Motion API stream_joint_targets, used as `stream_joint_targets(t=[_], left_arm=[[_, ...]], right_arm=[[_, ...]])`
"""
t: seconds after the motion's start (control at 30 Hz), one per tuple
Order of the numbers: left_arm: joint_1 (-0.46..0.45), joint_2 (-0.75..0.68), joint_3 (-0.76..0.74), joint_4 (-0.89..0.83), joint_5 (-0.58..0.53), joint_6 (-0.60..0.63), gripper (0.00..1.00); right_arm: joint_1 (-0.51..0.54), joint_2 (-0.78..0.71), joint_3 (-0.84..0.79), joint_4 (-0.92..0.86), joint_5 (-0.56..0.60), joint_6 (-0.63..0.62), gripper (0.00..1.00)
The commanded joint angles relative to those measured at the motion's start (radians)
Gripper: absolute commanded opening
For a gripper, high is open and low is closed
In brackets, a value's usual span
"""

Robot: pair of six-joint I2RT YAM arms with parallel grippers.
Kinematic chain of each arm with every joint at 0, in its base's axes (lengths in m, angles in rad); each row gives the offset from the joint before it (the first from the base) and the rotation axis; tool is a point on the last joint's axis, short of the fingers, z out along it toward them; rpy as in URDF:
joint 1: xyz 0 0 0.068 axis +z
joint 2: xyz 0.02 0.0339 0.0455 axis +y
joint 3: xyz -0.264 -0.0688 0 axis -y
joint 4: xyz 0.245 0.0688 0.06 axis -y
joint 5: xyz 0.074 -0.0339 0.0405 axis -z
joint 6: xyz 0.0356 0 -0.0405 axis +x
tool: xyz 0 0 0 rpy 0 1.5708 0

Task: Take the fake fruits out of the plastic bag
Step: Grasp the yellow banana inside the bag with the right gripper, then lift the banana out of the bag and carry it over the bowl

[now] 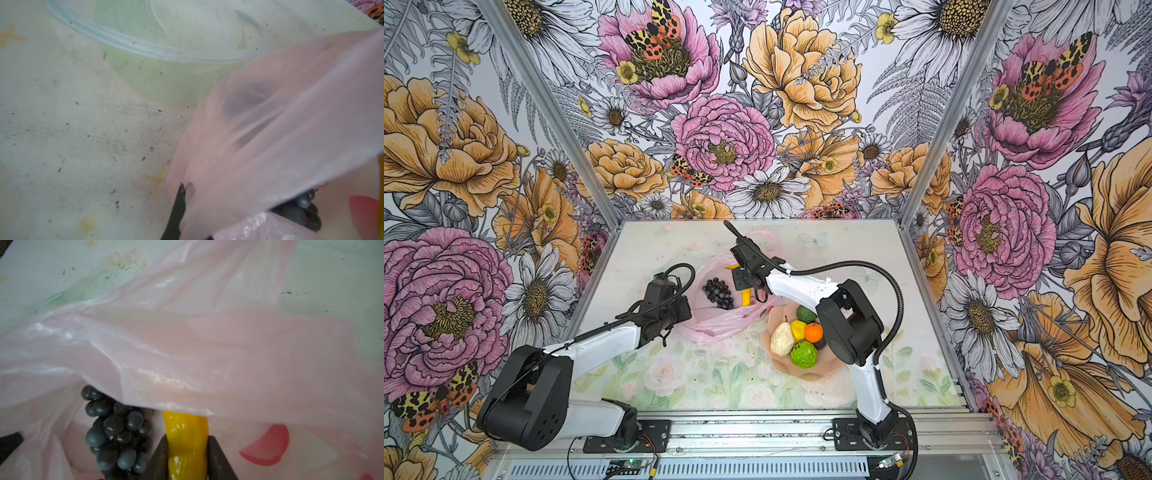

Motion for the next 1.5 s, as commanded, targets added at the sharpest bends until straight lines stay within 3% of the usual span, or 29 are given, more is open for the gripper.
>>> stream_joint_targets(t=[0.0,0.27,0.6,0.97,1.47], left_arm=[[0.009,-0.027,-0.020,0.028,0.014,-0.014,0.00],[0.019,-0.057,-0.034,0.030,-0.008,-0.021,0.00],[0.028,0.001,-0.005,0.010,0.000,-0.018,0.00],[0.019,0.000,-0.005,0.016,0.009,-0.010,0.00],[-0.012,0.008,0.003,0.019,0.001,-0.006,0.00]], right_arm=[[0.025,-0.066,-0.041,0.034,-0.017,-0.076,0.30],[0.053,-0.105,-0.088,0.046,-0.024,-0.126,0.29],[0.059,-0.264,-0.166,0.100,-0.047,-0.112,0.29],[0.050,-0.388,-0.255,0.166,0.116,-0.050,0.29],[-0.066,-0.516,-0.330,0.165,0.305,0.056,0.29]])
